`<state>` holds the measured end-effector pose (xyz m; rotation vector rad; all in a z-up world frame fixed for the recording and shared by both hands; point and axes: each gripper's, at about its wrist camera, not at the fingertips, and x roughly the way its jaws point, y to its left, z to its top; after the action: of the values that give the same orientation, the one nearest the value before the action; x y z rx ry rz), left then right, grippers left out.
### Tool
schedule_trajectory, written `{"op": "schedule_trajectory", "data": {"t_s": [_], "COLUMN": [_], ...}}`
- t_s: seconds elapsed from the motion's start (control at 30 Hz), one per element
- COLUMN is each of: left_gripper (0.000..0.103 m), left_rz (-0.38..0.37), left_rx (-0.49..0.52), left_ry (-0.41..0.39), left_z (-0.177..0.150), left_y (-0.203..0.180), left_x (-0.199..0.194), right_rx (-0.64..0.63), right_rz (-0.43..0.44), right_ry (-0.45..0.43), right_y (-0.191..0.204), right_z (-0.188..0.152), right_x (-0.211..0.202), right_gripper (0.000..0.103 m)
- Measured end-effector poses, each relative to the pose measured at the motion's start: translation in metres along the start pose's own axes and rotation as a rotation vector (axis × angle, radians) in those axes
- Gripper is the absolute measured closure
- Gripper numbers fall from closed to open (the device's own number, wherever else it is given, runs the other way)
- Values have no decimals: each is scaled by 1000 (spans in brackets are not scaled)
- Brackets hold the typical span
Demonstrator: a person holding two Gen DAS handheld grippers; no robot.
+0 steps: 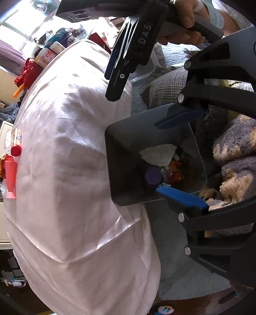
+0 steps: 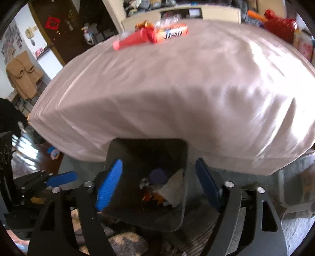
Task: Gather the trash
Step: 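Carry both items down into the black bin and open both tools, then move both open tools back over the table toward the pink cup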
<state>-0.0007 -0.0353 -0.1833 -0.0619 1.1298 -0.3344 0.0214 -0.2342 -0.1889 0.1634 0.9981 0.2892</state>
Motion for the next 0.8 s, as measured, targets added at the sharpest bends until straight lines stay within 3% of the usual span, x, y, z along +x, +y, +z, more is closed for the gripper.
{"op": "schedule_trajectory", "data": {"t_s": [0.13,0.23,0.53,0.8], "left_gripper": [18,9,8,8], "left_rz": [-5,8,112,122], "left_rx": [-11,-6,12,37], "left_ry": [-42,-89,-204,-216], "left_z": [8,19,66,104], "left_y": [3,6,31,49], "left_x": [-17,-35,-76,-73], "right_rx": [8,-20,-52,-83], "right_rz": [4,-12,-31,-66], "right_ry": [-31,-67,-175,-185], "right_y": [-4,-3,-4,-2], "right_z": [8,18,58,91], "right_x": [-13,-26,-59,-45], "right_gripper": [8,5,4,4]}}
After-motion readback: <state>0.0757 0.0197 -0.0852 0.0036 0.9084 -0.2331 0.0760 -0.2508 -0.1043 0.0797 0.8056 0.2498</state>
